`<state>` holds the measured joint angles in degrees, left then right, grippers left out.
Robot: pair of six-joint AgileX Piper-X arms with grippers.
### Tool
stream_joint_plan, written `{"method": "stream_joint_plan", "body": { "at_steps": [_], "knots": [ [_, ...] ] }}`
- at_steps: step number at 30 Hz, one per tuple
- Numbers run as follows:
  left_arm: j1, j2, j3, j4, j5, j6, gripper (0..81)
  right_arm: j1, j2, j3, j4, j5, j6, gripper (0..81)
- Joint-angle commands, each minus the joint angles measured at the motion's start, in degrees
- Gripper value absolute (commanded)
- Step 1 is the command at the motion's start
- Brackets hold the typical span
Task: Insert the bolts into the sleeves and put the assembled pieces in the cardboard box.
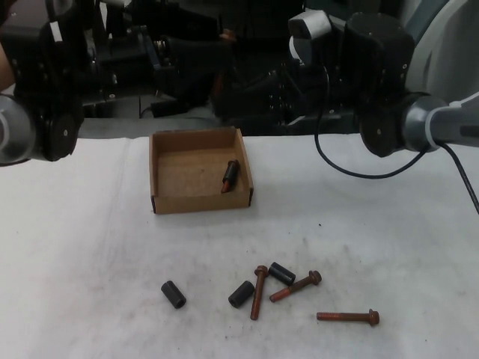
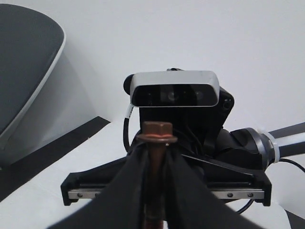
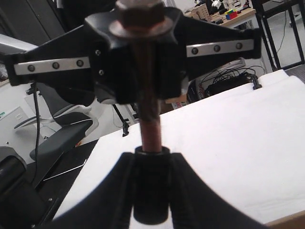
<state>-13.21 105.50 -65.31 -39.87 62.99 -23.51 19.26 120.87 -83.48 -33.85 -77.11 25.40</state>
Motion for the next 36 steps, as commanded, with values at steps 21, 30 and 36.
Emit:
{"method": "stream_joint_plan", "body": {
  "at_steps": [21,30,36],
  "knots": [
    [0.0,-0.5,0.4,6.7,5.7,0.0,0.6,-4.3,-1.1,-7.2,-2.9,1.0,0.8,0.2],
    [-1.5,-0.5,0.4,6.7,4.6,0.0,0.6,-3.0,-1.1,-7.2,-2.9,1.0,0.8,0.2],
    [-2.4,-0.5,0.4,6.7,3.9,0.8,0.6,-2.6,-1.1,-7.2,-2.9,1.0,1.3,0.2]
  ]
}}
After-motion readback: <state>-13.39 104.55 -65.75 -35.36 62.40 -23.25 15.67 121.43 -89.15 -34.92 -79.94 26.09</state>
